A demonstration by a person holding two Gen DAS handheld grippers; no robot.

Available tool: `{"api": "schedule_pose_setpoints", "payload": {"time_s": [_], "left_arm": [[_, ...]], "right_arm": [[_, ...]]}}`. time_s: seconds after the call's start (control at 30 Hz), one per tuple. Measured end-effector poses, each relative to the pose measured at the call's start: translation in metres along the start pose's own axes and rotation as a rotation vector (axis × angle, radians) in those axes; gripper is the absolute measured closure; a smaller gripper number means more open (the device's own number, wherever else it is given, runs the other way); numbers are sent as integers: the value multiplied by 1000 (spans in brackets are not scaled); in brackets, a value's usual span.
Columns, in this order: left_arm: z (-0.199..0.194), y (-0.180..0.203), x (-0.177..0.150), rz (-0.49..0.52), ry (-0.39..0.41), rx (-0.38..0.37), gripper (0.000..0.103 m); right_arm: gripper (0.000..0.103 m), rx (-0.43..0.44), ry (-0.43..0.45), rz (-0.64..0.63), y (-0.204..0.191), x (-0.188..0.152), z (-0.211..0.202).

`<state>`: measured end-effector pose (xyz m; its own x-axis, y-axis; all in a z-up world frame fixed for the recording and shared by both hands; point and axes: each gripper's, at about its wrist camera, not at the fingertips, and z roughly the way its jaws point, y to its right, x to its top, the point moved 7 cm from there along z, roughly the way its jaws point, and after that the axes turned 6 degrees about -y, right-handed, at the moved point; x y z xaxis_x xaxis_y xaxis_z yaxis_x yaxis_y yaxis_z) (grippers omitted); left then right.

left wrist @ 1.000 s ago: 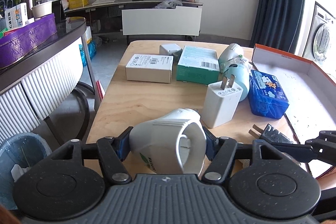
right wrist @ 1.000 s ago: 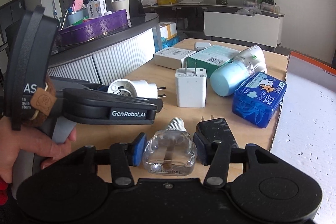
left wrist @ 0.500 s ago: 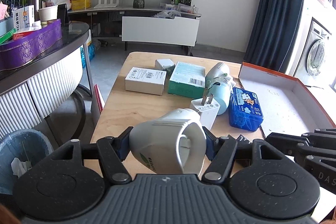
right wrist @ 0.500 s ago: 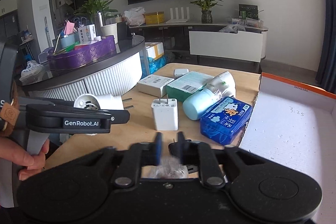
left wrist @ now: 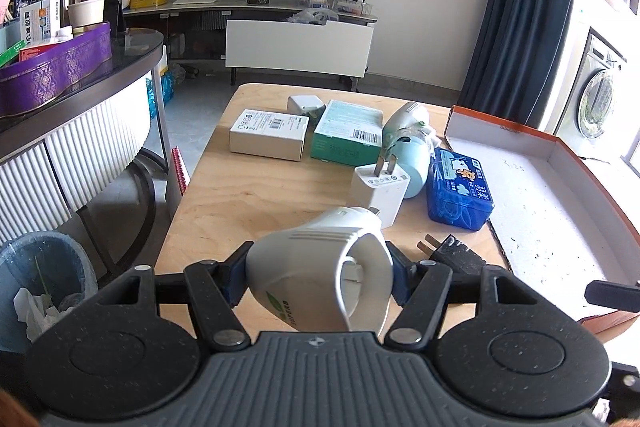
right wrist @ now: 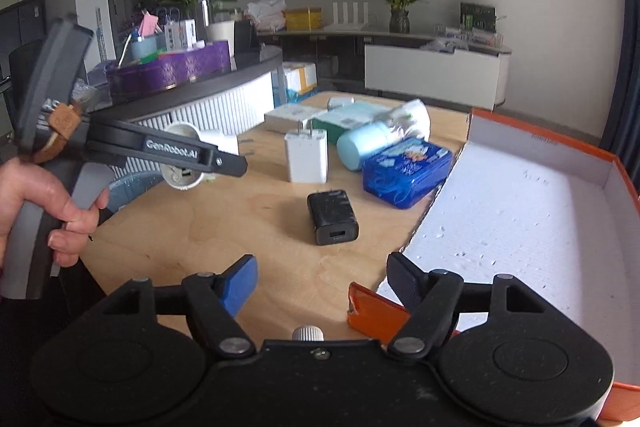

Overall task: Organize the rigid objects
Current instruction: 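Lift white heater plug with left tool while right tool lifts glass bottle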

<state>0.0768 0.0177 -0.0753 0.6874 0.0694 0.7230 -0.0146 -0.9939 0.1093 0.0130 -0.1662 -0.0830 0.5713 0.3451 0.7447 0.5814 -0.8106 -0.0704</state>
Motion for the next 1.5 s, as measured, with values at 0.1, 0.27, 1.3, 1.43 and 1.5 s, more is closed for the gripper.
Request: {"api": "schedule_pose_setpoints", "payload": {"time_s": [0.1,0.27,1.3,1.43,1.5], "left_arm": [[1,1,-2,-1,-9,-6,37],[1,6,-4,16,-13,-11,37],[-19,34,9,25,24,-65,37],[-23,54,27,53,50,-93,37],[-21,66,37,62,53,-116,37]], "right_arm": [[17,27,-15,10,2,-8,-17],[16,4,10,10,-4,-19,-44],[44,66,49,25,-13,10,-45],[44,-29,111,64,16,39,-51],[44,-82,135,110,38,52,-53]]}}
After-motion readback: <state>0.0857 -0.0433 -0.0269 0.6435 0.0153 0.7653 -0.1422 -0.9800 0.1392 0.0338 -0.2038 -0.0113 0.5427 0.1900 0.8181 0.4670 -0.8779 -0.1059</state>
